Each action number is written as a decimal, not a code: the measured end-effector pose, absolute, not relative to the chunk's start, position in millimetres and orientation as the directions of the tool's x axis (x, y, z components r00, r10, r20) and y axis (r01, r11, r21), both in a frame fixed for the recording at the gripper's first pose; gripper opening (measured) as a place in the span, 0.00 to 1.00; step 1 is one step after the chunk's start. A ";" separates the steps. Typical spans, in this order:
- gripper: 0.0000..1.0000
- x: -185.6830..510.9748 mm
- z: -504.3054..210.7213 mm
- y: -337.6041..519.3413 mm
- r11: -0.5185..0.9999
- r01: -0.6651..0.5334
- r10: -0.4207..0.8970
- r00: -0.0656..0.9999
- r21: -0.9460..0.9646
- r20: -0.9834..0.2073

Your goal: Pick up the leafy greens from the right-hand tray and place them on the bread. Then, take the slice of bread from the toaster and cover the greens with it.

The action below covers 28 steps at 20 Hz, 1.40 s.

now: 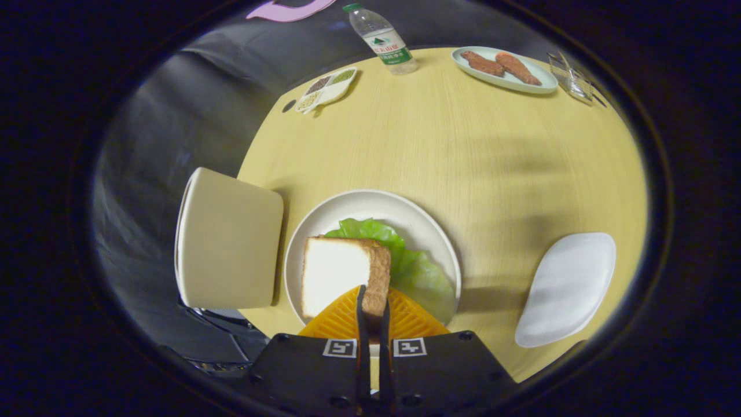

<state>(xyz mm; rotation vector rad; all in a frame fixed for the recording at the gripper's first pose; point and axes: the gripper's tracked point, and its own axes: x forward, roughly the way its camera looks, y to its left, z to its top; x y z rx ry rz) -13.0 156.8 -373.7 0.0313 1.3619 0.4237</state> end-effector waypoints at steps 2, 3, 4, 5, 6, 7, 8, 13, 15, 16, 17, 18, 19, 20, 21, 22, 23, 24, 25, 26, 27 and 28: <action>0.13 -12.8 -375.8 155.1 0.923 -0.313 0.289 0.180 0.223 -0.940; 0.13 -11.6 -376.5 154.0 0.924 -0.325 0.275 0.203 0.200 -0.940; 0.13 -9.1 -378.0 151.1 0.925 -0.340 0.255 0.228 0.169 -0.940; 0.17 -8.4 -379.0 150.5 0.923 -0.356 0.244 0.250 0.145 -0.937; 0.21 -7.9 -379.9 148.2 0.923 -0.369 0.223 0.275 0.112 -0.935; 0.25 -6.7 -380.0 146.1 0.917 -0.389 0.212 0.297 0.085 -0.931; 0.30 -6.1 -380.4 143.8 0.913 -0.405 0.193 0.323 0.049 -0.926; 0.57 10.3 -373.5 133.5 0.857 -0.479 0.092 0.506 -0.191 -0.858; 0.86 14.7 -367.2 133.5 0.832 -0.493 0.082 0.563 -0.255 -0.822; 0.88 13.1 -363.3 134.0 0.826 -0.495 0.086 0.586 -0.271 -0.806; 0.89 14.8 -360.1 132.2 0.821 -0.489 0.079 0.607 -0.294 -0.791; 0.91 15.5 -356.9 131.2 0.825 -0.479 0.080 0.623 -0.299 -0.778; 0.92 16.1 -353.9 132.0 0.840 -0.458 0.082 0.637 -0.291 -0.766; 0.94 13.8 -342.4 132.6 0.858 -0.428 0.084 0.660 -0.283 -0.747; 0.95 18.2 -333.4 130.9 0.872 -0.399 0.082 0.690 -0.283 -0.719; 0.97 25.9 -322.1 128.4 0.885 -0.368 0.079 0.722 -0.285 -0.687; 0.98 33.3 -308.0 126.0 0.899 -0.334 0.077 0.757 -0.284 -0.649; 1.00 39.4 -291.9 124.6 0.914 -0.302 0.079 0.790 -0.273 -0.608; 1.00 45.0 -273.2 124.1 0.928 -0.274 0.089 0.821 -0.252 -0.563; 0.99 51.9 -253.8 121.1 0.942 -0.242 0.092 0.851 -0.231 -0.516; 0.99 55.7 -233.6 116.9 0.953 -0.216 0.093 0.877 -0.214 -0.472; 0.99 58.5 -213.5 109.3 0.960 -0.185 0.080 0.899 -0.208 -0.430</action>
